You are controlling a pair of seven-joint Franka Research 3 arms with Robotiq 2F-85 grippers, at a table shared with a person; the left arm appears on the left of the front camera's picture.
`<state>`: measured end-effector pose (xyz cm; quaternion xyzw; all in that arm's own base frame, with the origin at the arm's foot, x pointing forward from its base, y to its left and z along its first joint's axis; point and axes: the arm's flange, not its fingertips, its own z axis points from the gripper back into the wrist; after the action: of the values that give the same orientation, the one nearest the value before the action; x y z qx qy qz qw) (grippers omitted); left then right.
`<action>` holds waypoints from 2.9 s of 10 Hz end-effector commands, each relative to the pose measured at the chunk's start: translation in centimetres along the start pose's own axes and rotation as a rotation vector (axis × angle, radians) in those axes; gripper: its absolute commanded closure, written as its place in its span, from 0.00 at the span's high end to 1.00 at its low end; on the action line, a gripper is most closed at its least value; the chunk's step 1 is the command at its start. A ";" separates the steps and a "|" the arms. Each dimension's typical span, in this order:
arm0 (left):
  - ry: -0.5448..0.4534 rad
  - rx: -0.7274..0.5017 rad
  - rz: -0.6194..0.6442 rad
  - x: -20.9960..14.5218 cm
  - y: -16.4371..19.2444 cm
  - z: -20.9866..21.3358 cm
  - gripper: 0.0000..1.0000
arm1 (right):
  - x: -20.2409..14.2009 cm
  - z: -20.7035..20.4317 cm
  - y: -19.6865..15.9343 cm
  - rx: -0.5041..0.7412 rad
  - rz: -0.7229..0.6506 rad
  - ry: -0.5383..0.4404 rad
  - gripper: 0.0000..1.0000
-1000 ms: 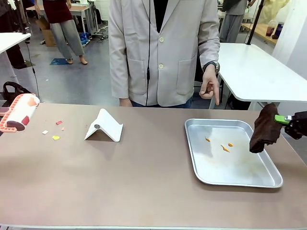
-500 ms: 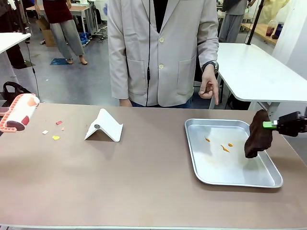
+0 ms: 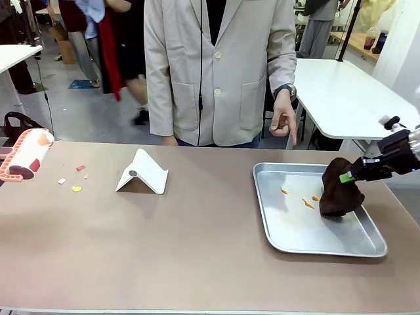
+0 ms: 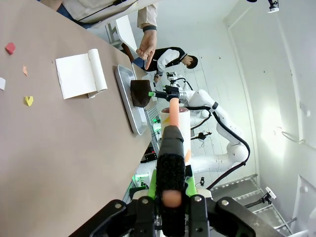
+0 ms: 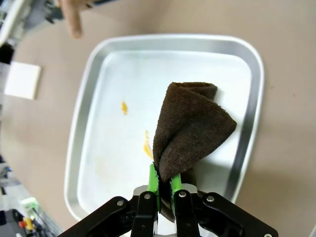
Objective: Clean the surface of the table.
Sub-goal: If a person points to the right, clean the right side of the table with your right hand, and if they point to the left, clean the left side with your left hand.
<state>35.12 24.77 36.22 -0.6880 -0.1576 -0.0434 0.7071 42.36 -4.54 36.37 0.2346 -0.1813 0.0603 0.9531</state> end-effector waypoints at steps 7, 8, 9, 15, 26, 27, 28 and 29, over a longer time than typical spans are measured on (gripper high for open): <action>0.011 0.002 -0.013 -0.2 -0.2 0.2 0.00 | 3.3 -6.7 -0.3 -0.178 -0.085 0.200 0.11; 0.011 0.002 -0.013 -0.2 -0.2 0.2 0.00 | 3.1 -7.7 -0.1 -0.189 -0.083 0.208 0.11; 0.011 0.002 -0.013 -0.2 -0.2 0.2 0.00 | 3.0 -8.4 0.1 -0.178 -0.079 0.218 0.11; 0.011 0.002 -0.013 -0.2 -0.2 0.2 0.00 | 2.4 -11.9 4.2 -0.172 -0.012 0.283 0.11; 0.011 0.002 -0.013 -0.2 -0.2 0.2 0.00 | 1.1 -18.6 12.9 -0.025 0.251 0.363 0.11; 0.011 0.002 -0.013 -0.2 -0.2 0.2 0.00 | 1.2 -18.4 12.6 -0.034 0.243 0.354 0.11; 0.011 0.002 -0.013 -0.2 -0.2 0.2 0.00 | 1.2 -18.1 12.2 -0.043 0.238 0.351 0.11; 0.011 0.002 -0.013 -0.2 -0.2 0.2 0.00 | 1.4 -17.4 11.2 -0.067 0.218 0.335 0.11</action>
<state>35.11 24.81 36.20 -0.6879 -0.1578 -0.0429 0.7072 47.78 13.96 30.62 0.1618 -0.0701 0.2040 0.9629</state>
